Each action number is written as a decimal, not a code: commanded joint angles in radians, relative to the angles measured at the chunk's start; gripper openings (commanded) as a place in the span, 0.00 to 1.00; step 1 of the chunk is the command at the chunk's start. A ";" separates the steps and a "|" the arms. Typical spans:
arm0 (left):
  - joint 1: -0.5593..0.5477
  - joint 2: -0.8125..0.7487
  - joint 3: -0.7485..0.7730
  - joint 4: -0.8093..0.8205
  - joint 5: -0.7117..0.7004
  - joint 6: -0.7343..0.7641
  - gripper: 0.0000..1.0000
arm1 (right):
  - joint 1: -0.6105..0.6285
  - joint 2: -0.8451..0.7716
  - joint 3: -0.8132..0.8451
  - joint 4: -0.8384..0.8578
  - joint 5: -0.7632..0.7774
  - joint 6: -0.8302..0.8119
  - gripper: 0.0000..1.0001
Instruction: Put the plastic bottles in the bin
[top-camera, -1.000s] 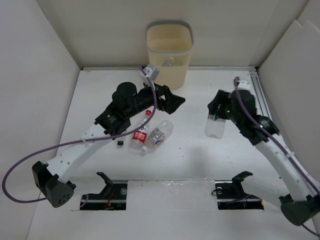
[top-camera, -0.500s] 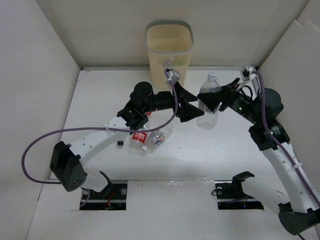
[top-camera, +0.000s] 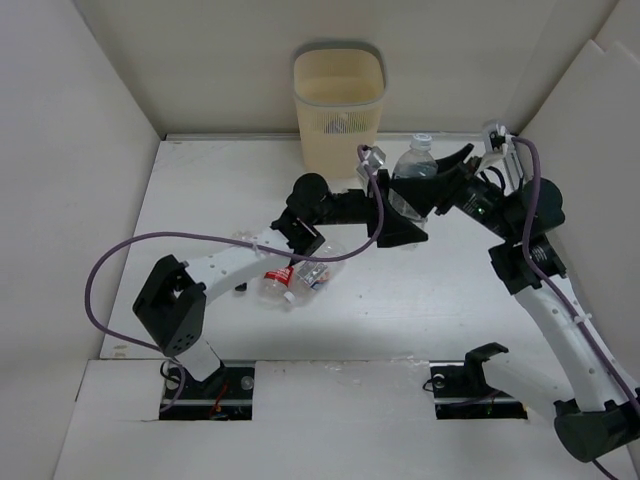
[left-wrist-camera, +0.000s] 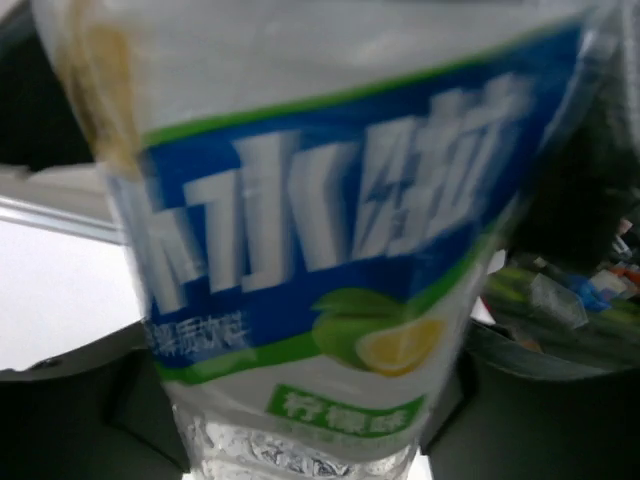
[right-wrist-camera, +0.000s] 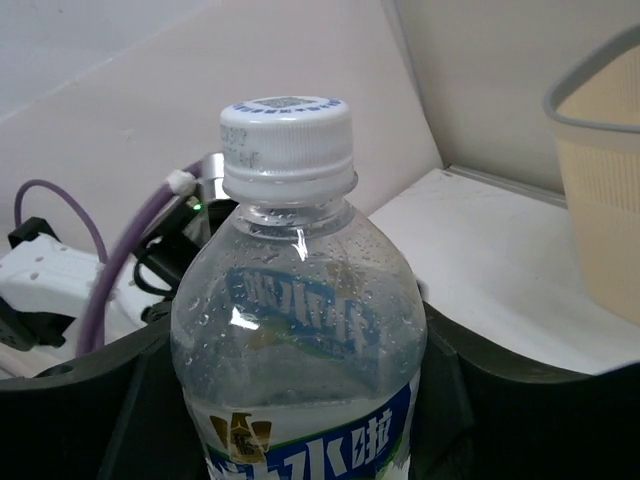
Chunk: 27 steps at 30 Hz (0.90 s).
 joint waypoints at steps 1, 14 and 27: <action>0.013 -0.022 0.037 0.261 0.013 -0.082 0.57 | -0.015 0.013 -0.025 0.146 -0.042 0.053 0.31; 0.255 0.158 0.574 -0.430 -0.686 0.468 0.06 | -0.287 -0.130 -0.034 -0.150 0.046 -0.076 1.00; 0.361 0.798 1.310 -0.423 -1.052 0.728 0.69 | -0.285 -0.275 -0.183 -0.260 0.048 -0.159 1.00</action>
